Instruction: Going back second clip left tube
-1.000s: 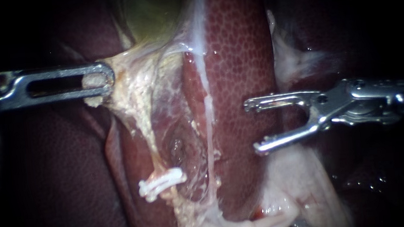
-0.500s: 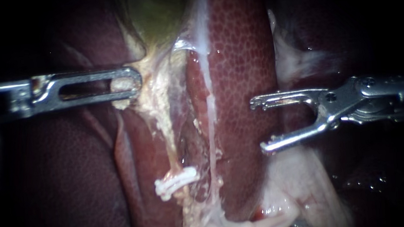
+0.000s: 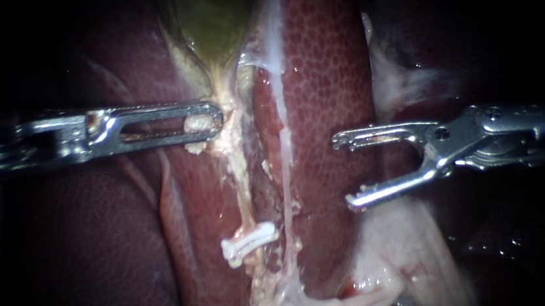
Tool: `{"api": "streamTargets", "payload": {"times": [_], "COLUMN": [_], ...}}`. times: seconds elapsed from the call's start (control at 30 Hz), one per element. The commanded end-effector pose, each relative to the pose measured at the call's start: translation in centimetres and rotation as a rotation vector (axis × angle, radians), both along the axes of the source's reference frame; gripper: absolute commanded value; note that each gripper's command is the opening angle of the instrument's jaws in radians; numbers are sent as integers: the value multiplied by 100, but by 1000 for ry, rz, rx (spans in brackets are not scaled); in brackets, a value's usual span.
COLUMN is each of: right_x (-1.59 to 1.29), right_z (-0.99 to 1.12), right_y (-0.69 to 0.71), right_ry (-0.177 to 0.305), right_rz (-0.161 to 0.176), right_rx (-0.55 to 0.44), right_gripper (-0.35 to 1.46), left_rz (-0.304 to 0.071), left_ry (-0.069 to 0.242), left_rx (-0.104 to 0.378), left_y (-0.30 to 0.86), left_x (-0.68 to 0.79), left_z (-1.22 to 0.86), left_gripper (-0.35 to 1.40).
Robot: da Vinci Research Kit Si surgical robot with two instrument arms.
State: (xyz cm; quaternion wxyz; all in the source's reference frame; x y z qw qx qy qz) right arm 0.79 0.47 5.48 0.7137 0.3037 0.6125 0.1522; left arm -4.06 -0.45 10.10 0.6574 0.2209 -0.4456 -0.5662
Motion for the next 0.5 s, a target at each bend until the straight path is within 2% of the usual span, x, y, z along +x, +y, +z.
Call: {"api": "streamTargets", "payload": {"times": [0.03, 0.5], "right_x": [0, 1], "right_z": [0, -3], "right_y": [0, -1], "right_ry": [0, 1], "right_rz": [0, 1], "right_rx": [0, 0], "right_gripper": [60, 60], "left_rz": [0, 2], "left_ry": [0, 2], "left_rx": [0, 2], "left_y": [0, -1], "left_x": [0, -1], "left_z": [0, 0], "left_gripper": [-35, -35]}}
